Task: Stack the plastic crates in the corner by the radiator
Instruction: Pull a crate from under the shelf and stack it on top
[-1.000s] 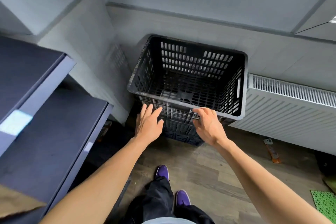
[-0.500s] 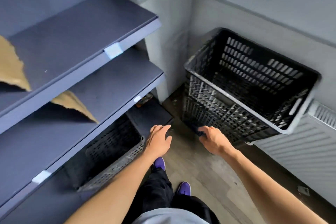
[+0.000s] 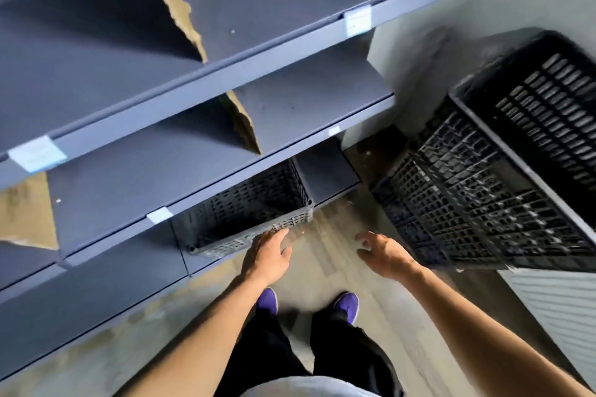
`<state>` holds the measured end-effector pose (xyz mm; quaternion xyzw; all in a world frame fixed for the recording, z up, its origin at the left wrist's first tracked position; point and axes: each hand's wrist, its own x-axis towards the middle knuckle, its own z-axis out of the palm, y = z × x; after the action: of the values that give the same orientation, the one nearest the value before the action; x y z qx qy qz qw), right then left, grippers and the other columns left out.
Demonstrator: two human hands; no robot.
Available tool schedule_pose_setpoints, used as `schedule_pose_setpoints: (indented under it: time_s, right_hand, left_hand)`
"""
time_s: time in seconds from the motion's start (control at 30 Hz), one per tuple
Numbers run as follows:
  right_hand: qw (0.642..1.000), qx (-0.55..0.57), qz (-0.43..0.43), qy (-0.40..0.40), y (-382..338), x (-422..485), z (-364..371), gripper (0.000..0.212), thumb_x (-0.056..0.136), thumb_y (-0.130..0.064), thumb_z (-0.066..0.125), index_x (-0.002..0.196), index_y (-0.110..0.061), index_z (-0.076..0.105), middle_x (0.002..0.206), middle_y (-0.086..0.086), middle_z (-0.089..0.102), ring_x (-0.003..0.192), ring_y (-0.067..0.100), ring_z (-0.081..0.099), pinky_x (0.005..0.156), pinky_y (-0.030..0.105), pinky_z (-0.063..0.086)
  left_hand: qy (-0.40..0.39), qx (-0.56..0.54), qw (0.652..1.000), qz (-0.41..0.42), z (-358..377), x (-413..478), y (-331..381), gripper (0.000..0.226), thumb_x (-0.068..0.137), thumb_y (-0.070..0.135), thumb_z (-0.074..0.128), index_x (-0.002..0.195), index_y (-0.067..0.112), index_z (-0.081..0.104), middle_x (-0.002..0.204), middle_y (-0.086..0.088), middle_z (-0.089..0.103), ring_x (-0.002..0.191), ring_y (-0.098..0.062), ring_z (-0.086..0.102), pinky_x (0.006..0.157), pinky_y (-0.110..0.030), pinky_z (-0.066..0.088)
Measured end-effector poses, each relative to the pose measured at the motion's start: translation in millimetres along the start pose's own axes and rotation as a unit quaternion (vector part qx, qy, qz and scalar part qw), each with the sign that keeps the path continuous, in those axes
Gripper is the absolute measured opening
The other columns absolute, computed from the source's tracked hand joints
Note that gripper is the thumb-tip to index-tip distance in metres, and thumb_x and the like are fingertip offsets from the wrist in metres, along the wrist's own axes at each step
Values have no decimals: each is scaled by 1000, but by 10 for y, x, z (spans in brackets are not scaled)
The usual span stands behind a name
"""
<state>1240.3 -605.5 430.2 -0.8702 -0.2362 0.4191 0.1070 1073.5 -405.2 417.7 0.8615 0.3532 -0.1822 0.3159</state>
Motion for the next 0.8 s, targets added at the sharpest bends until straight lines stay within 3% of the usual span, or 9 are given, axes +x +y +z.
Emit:
schedule_pose_setpoints:
  time_s: [0.23,0.37,0.53,0.63,0.73,0.8]
  right_hand:
    - [996,65,55,-21,-426,152,796,40,97,-22,55,136,-20,58,126,6,67,115,25,64,92,23,44]
    - [989,114,87,-28,-503,206,1168,38,96,-19,55,133,-17,59,104,1,71,104,26,67,88,28,49]
    - [984,149,100,-19,-509,450,1448,36,96,-18,53,131,-18,60,95,-1,69,88,23,66,75,24,47]
    - [981,165,103,-12,-467,686,1554,35,97,-17,54,131,-16,61,95,-1,67,84,23,65,74,24,49]
    - [979,181,98,-2,-392,941,1643,35,97,-17,55,131,-15,61,99,-1,67,77,19,62,61,14,45]
    - [975,196,102,-2,-320,1136,1711,34,97,-18,55,131,-16,61,99,0,67,75,19,61,58,16,45]
  left_hand:
    - [-39,1,999,-12,-14,34,-977,51,98,32,50,149,26,42,148,1,48,137,-19,41,111,-32,36]
    - [-58,-2,998,-31,22,77,-1330,51,99,32,49,149,29,41,146,0,50,136,-20,43,108,-33,38]
    - [-66,-21,997,-29,221,283,-1549,51,99,33,48,149,27,40,147,0,49,135,-20,43,107,-32,38]
    - [-68,-34,996,-39,402,456,-1640,51,100,33,48,150,26,39,149,1,47,136,-19,43,106,-31,38]
    - [-67,-24,996,-48,585,618,-1738,51,100,34,47,150,26,38,148,-1,48,135,-20,43,105,-31,38]
    - [-70,-11,996,-58,712,742,-1829,52,101,36,46,151,26,36,147,-2,47,135,-22,42,105,-33,40]
